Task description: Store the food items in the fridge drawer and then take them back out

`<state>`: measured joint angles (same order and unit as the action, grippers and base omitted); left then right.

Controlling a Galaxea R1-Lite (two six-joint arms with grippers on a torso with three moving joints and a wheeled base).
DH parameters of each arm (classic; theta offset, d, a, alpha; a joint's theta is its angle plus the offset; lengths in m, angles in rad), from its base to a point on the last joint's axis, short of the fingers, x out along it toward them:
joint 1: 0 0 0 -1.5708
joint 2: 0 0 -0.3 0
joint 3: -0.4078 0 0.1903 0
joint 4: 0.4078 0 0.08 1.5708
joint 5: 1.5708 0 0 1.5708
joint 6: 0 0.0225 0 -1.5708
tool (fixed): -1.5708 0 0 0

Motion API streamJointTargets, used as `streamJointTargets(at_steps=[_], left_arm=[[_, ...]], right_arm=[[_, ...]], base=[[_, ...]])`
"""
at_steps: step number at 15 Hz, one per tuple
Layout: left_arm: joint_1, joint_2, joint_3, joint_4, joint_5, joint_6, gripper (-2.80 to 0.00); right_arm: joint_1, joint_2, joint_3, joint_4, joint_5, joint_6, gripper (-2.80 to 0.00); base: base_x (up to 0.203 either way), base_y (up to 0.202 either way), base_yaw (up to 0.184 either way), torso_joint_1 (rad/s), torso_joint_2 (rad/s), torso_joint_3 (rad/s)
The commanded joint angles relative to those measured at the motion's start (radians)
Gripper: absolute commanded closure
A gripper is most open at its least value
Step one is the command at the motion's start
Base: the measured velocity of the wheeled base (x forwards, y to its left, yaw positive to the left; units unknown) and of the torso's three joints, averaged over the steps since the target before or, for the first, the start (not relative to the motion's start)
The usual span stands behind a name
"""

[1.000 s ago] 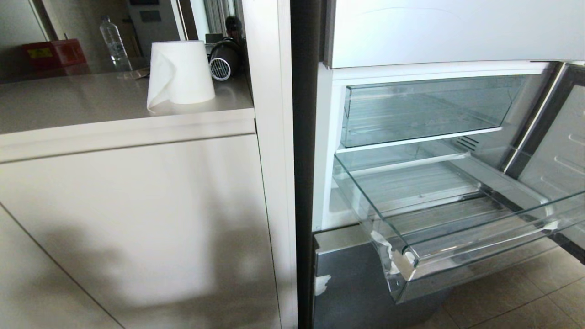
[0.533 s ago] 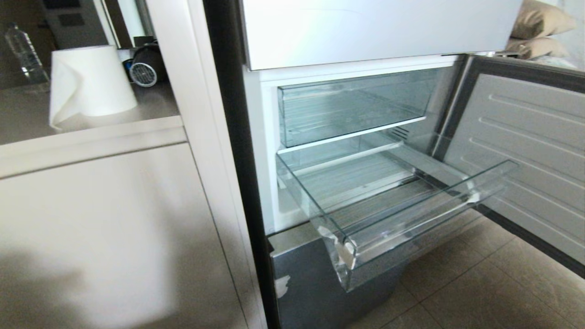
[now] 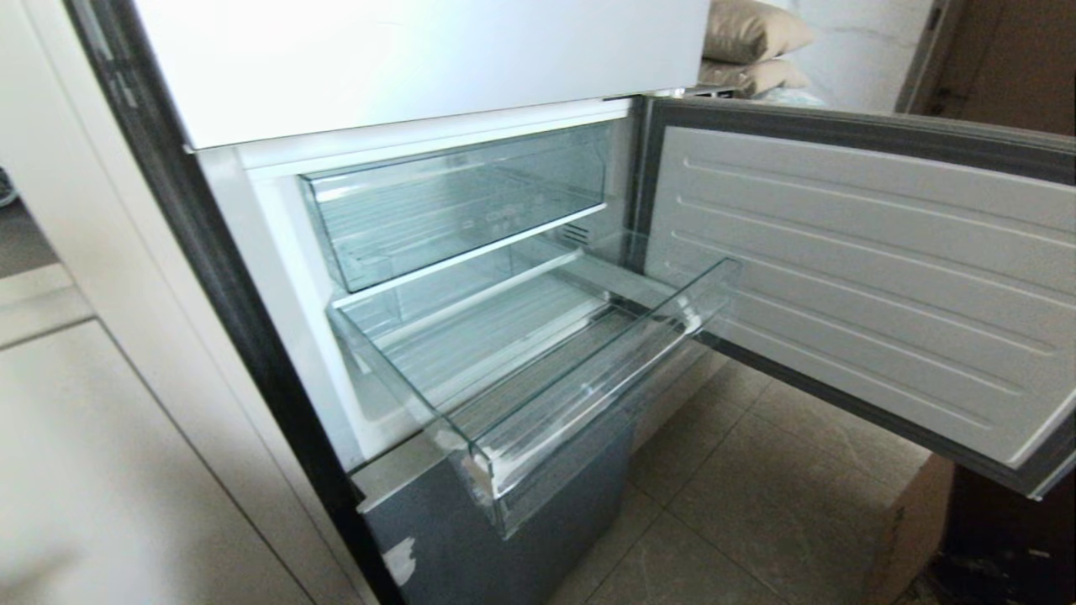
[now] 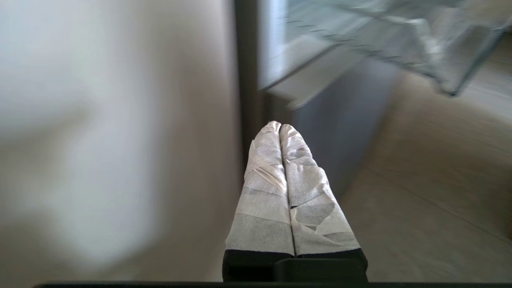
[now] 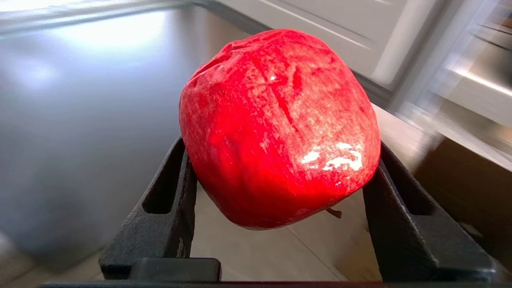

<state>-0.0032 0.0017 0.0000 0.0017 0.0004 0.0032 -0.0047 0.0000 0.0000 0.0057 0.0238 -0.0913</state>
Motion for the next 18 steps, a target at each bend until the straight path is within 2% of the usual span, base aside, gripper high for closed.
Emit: streamJointTargets(at_steps=[1,5,9,12,13,15,18], left_arm=[[0.000,0.000,0.000,0.000,0.000,0.000,0.00],[0.000,0.000,0.000,0.000,0.000,0.000,0.00],[0.000,0.000,0.000,0.000,0.000,0.000,0.00],[0.000,0.000,0.000,0.000,0.001,0.000,0.00],[0.000,0.000,0.000,0.000,0.001,0.000,0.00],[0.000,0.000,0.000,0.000,0.001,0.000,0.00],[0.000,0.000,0.000,0.000,0.001,0.000,0.00]], right_arm=[[0.000,0.000,0.000,0.000,0.001,-0.001,0.00],[0.000,0.001,0.000,-0.001,0.001,0.018,0.00],[0.000,0.000,-0.010,0.001,-0.003,0.014,0.00],[0.000,0.037,-0.069,0.010,-0.089,0.037,0.00],[-0.001,0.083,-0.119,0.021,-0.125,0.076,0.00],[-0.012,0.206,-0.260,0.087,-0.180,0.215,0.00],[-0.114,0.447,-0.386,0.145,-0.213,0.467,0.00]], base=[[0.001,0.006,-0.175,-0.001,0.00,0.004],[-0.001,0.006,-0.146,0.002,0.00,0.004],[0.000,0.000,0.000,0.000,0.00,0.000],[0.000,0.000,0.000,0.000,0.00,0.000],[0.000,0.000,0.000,0.000,0.00,0.000],[0.000,0.000,0.000,0.000,0.00,0.000],[0.000,0.000,0.000,0.000,0.00,0.000]])
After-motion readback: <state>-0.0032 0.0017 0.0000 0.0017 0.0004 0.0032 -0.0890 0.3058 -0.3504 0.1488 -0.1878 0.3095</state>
